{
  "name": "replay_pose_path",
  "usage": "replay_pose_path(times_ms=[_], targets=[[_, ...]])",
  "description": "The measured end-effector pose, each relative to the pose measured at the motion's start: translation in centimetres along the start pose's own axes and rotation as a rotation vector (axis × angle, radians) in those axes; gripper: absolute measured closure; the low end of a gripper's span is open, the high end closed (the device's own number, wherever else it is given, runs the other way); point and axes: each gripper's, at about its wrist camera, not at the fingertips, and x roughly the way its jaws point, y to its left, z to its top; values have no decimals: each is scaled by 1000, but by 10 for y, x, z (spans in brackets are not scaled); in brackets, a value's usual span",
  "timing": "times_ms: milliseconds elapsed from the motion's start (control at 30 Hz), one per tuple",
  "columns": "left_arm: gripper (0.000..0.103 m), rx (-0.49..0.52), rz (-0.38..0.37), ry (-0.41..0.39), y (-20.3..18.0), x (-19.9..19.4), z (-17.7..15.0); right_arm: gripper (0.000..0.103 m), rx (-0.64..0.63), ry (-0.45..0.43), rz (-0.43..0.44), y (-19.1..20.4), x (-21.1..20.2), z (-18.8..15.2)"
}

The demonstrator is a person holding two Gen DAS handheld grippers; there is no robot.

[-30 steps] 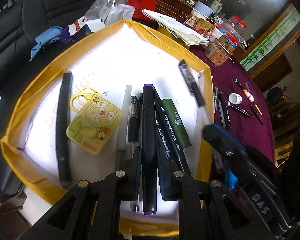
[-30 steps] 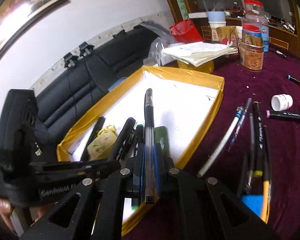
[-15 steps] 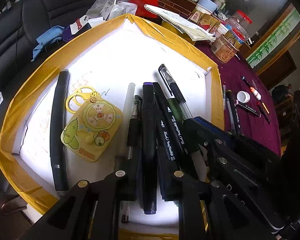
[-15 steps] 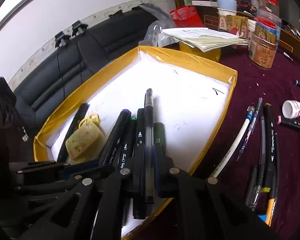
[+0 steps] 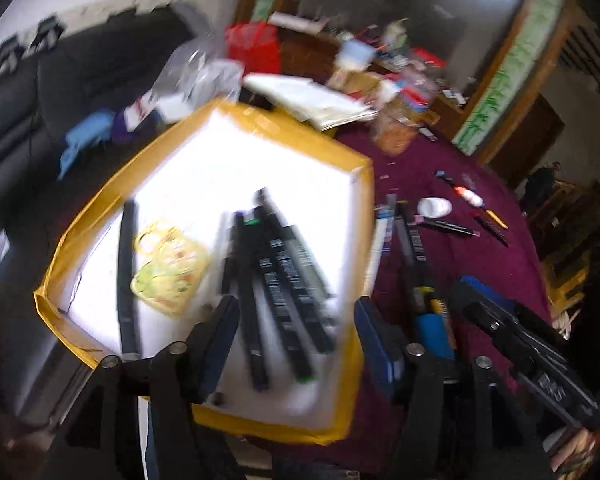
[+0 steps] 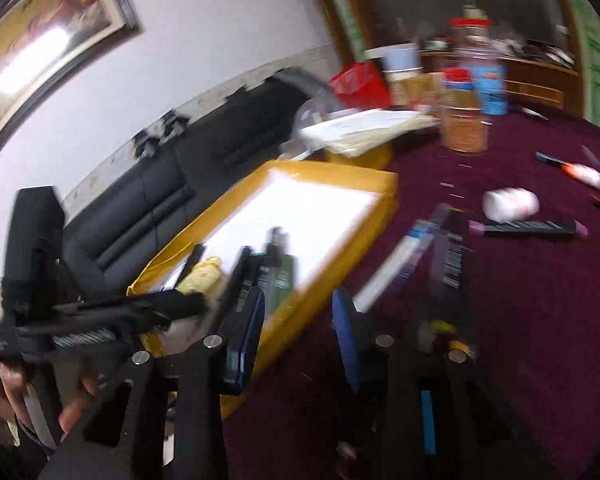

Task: Organize rigid objects
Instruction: 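Carry both pens over the tray and open both tools, then grasp a thin black pen with the right tool while the left tool grasps a black pen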

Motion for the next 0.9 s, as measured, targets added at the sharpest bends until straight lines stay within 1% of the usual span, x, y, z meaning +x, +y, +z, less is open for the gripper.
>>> replay_pose_path(times_ms=[100, 167, 233, 333, 467, 733, 900], targets=[[32, 36, -52, -14, -21, -9, -5, 69, 69, -2, -63, -38, -23, -10], [30, 62, -85, 2, -35, -9, -10, 69, 112, 26, -130, -63, -26, -15], [30, 88, -96, 19, -48, -6, -14, 69, 139, 60, -180, -83, -21, -18], [30, 118, -91, 43, -61, -1, -22, 70, 146, 109, -216, -103, -8, -18], [30, 138, -79, 70, -68, 3, -29, 79, 124, 165, -226, -111, 16, -13], [30, 144, -62, 86, -70, 5, -33, 84, 78, 218, -207, -109, 43, -5], [30, 155, -59, 101, -74, 10, -35, 84, 57, 235, -221, -106, 48, -1]])
